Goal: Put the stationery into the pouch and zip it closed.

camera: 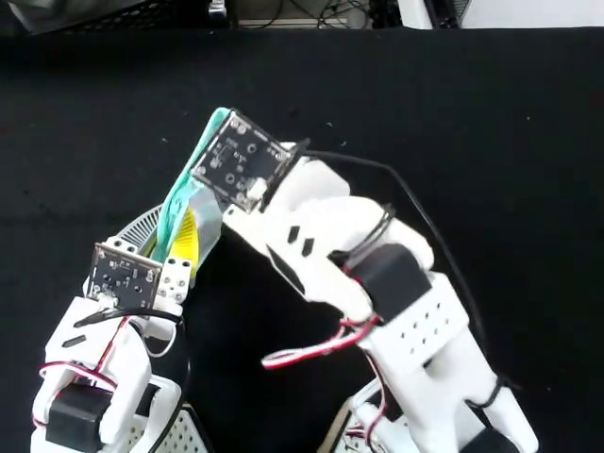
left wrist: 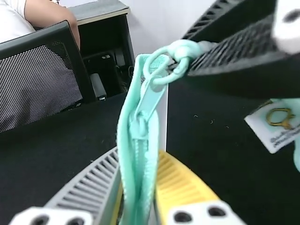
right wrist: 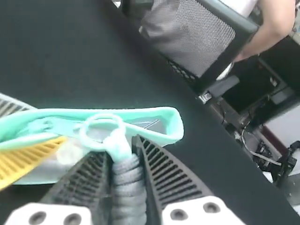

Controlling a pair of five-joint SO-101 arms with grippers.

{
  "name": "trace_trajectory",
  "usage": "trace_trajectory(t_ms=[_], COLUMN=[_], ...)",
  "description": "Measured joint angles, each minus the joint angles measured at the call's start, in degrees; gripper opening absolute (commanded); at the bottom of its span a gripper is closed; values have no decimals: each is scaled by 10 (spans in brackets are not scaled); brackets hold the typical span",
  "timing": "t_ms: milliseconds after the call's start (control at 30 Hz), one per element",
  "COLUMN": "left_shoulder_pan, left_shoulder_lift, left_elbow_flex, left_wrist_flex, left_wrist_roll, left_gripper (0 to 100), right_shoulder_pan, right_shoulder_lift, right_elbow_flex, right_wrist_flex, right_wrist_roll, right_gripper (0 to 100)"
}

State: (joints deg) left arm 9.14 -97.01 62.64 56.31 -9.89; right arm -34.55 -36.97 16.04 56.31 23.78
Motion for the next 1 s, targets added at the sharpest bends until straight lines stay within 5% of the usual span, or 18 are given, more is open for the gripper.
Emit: trace_trajectory(t_ms=[500,633,1000], left_shoulder_pan=[0,0,-3], left_shoulder_lift=[0,-1,-2], left_elbow_flex=[-1,4,11], left_wrist_flex=[0,4,-1], left_wrist_roll=[1,1,2], left_gripper=[30,30,30], right_shoulder_pan=[40,10,-61], right_shoulder_lift=[50,9,-40], right_elbow_flex=[-49,-49,-52], right_wrist_flex=[48,109,183], right_wrist_roll=[1,1,1], right_gripper=[61,211,201])
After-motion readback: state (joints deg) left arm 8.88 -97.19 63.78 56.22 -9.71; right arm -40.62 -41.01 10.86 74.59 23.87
